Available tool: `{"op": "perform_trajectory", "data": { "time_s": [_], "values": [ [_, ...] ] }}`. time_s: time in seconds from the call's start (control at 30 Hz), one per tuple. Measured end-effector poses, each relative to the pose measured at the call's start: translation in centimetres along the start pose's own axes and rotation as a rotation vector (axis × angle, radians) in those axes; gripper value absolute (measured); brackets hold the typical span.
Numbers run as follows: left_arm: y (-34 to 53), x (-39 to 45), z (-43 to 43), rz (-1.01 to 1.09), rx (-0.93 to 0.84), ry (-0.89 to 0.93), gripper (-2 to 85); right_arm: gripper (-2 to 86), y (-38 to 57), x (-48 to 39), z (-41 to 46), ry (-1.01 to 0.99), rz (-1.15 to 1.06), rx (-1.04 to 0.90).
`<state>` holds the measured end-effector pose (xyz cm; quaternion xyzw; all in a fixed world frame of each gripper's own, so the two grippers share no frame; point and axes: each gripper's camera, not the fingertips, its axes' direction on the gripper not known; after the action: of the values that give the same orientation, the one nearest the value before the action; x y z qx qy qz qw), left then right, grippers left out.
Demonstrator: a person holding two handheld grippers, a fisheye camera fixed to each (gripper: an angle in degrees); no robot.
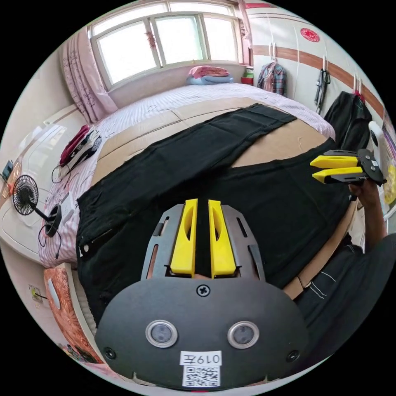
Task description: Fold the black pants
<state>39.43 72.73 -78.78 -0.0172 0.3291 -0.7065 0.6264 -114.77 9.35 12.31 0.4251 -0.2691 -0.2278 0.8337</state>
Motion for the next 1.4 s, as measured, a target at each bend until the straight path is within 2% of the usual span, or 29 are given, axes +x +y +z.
{"op": "perform_trajectory", "data": {
  "time_s": [0.13, 0.33, 0.43, 0.6, 0.7, 0.8, 0.87, 1.03, 1.1, 1.4],
  "values": [
    [1.4, -0.4, 0.5, -0.061, -0.043, -0.062, 1.0, 9.5, -2.3, 1.8, -0.1, -0.024, -0.005, -0.099],
    [3.6, 0.3, -1.4, -0.092, 0.067, 0.044, 1.1, 6.8, -2.9, 2.8, -4.5, 0.040, -0.029, -0.092],
    [4.0, 3.0, -2.6, 0.045, 0.140, 0.095, 1.1, 5.1, -1.0, 3.7, -10.1, 0.049, 0.000, 0.026],
    [3.8, 9.3, -2.4, 0.314, 0.135, 0.074, 1.0, -0.4, 6.2, 4.0, -19.1, 0.304, 0.080, 0.132],
    [3.4, 11.2, -2.3, 0.344, 0.189, 0.098, 0.9, -0.8, 11.0, 4.7, -23.6, 0.375, 0.196, 0.162],
    [3.1, 11.6, -2.1, 0.329, 0.222, 0.177, 0.8, -0.9, 13.8, 4.7, -25.6, 0.445, 0.239, 0.042],
    [3.1, 12.0, -2.1, 0.360, 0.232, 0.236, 0.8, -0.8, 15.2, 3.6, -25.2, 0.596, 0.178, -0.130],
    [3.6, 13.7, -1.3, 0.431, 0.167, 0.205, 0.8, 1.0, 16.9, 2.8, -26.2, 0.657, 0.132, -0.185],
    [3.7, 14.5, -0.9, 0.447, 0.143, 0.186, 0.8, 5.2, 16.9, 2.5, -25.8, 0.676, 0.088, -0.236],
    [3.2, 15.9, -0.6, 0.425, 0.191, 0.242, 0.8, 5.9, 17.8, 1.7, -24.7, 0.775, -0.093, -0.421]
  ]
}}
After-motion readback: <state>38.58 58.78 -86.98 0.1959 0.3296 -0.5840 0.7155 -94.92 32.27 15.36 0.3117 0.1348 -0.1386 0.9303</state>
